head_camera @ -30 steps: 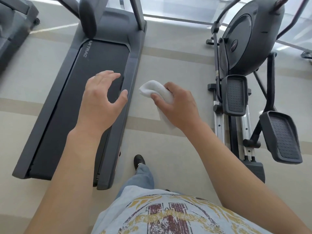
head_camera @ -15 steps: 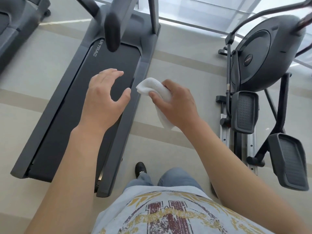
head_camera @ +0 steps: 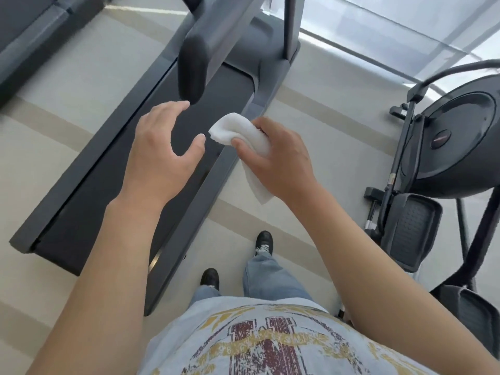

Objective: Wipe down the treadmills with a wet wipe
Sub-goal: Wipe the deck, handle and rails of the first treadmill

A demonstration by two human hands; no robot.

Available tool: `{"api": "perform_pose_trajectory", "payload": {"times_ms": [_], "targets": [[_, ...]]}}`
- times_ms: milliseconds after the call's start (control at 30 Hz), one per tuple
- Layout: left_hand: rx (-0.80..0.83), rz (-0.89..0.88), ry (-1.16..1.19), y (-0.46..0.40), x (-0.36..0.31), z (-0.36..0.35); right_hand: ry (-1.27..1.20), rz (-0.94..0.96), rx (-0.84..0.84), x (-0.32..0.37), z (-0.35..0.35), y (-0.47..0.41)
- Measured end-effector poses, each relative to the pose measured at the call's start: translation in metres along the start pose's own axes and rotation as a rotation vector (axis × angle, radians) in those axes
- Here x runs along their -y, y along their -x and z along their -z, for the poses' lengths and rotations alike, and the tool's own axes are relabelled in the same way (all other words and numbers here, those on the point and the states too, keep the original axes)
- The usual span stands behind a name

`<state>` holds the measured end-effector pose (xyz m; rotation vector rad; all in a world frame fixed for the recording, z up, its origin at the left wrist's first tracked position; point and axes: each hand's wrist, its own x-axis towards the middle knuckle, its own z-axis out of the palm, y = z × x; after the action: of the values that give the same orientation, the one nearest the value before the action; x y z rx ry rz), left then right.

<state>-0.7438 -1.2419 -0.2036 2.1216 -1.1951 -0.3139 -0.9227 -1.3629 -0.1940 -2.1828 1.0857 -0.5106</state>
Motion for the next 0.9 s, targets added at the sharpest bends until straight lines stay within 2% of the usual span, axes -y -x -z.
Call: {"api": "perform_pose_trajectory", "payload": {"times_ms": [300, 433, 600, 767, 900], "targets": [[-0.082, 0.193, 0.043, -0.040, -0.027, -0.035, -0.043, 0.156, 0.070, -0.022, 0.019, -0.100], [-0.104, 0.246, 0.042, -0.055, -0.021, -0.031, -0.085, 0.230, 0.024, -0.015, 0.008, -0.129], [-0.091, 0.203, 0.081, -0.084, -0.010, -0.027, -0.103, 0.283, -0.052, 0.001, -0.007, -0.163], [-0.056, 0.138, 0.096, -0.120, 0.013, -0.017, -0.042, 0.301, -0.055, 0.020, -0.024, -0.197], [-0.004, 0.177, 0.170, -0.133, 0.033, -0.014, 0.017, 0.378, -0.109, 0.035, -0.050, -0.207]]}}
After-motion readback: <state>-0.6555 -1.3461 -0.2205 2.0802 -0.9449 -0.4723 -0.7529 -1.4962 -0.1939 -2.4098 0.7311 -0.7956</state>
